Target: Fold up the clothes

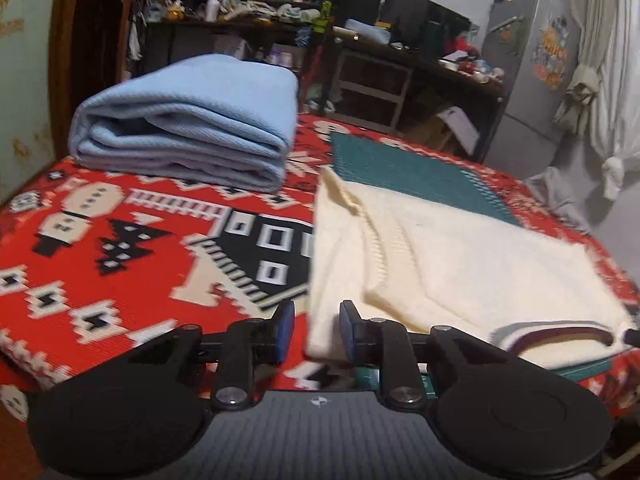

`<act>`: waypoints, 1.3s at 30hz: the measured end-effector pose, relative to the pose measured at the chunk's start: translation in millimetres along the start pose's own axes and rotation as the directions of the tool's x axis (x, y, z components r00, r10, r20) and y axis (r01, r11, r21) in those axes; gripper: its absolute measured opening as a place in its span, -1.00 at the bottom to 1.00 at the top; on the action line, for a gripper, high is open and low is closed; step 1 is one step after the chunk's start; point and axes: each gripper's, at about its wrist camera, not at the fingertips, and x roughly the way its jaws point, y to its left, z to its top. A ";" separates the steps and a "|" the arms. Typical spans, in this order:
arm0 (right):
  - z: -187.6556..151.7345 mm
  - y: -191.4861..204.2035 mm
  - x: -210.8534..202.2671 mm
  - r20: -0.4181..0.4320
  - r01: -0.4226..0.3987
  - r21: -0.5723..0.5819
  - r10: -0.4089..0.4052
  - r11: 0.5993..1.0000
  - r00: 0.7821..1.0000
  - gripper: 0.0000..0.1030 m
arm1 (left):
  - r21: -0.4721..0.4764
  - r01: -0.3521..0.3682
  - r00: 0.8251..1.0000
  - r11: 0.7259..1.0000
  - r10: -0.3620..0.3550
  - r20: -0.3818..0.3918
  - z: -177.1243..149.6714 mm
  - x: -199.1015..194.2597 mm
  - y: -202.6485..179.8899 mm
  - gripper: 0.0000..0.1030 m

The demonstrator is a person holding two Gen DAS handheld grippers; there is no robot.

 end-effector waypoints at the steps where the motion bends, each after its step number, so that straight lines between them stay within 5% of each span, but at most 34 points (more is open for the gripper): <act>1: 0.4 1.2 -0.5 0.000 -0.002 -0.006 0.002 1.000 1.000 -0.51 | -0.004 0.011 1.000 1.000 -0.011 -0.003 -1.1 0.0 -1.1 -0.54; 5: 7.2 13.5 -6.8 0.025 0.001 -0.046 0.001 0.999 1.000 -0.51 | -0.021 0.009 1.000 1.000 -0.009 0.000 -1.4 -0.5 -1.8 -0.57; 7: 13.0 25.8 -11.0 0.044 -0.018 -0.077 0.021 0.997 0.999 -0.51 | -0.040 0.005 1.000 0.999 -0.005 0.000 0.7 -0.9 0.2 -0.87; 11: 24.3 53.7 -14.9 0.063 -0.083 -0.104 0.090 0.991 0.994 -0.51 | -0.053 0.005 1.000 0.999 -0.003 0.030 5.4 -8.6 -0.8 -0.88; 15: 29.6 94.1 -5.5 0.020 -0.201 -0.130 0.205 0.971 0.979 -0.51 | -0.006 0.022 0.996 1.000 -0.021 0.083 13.7 -21.9 -12.1 -0.89; 19: 27.1 149.0 15.1 -0.049 -0.298 -0.209 0.295 0.931 0.954 -0.78 | 0.008 0.048 0.992 0.999 -0.048 0.112 21.4 -29.0 -17.9 -0.89; 25: 21.6 200.6 40.4 -0.105 -0.363 -0.202 0.349 0.910 0.931 -0.79 | 0.064 0.087 0.986 0.994 -0.096 0.138 31.6 -36.4 -31.9 -0.90; 32: 17.3 220.1 13.3 -0.067 -0.487 -0.280 0.490 0.827 0.869 -0.66 | 0.193 0.145 0.974 0.970 -0.175 0.146 42.2 -40.7 -60.2 -0.90; 39: 7.9 241.3 9.3 -0.044 -0.480 -0.330 0.494 0.813 0.868 -0.36 | 0.237 0.171 0.970 0.956 -0.205 0.128 43.8 -42.7 -72.4 -0.91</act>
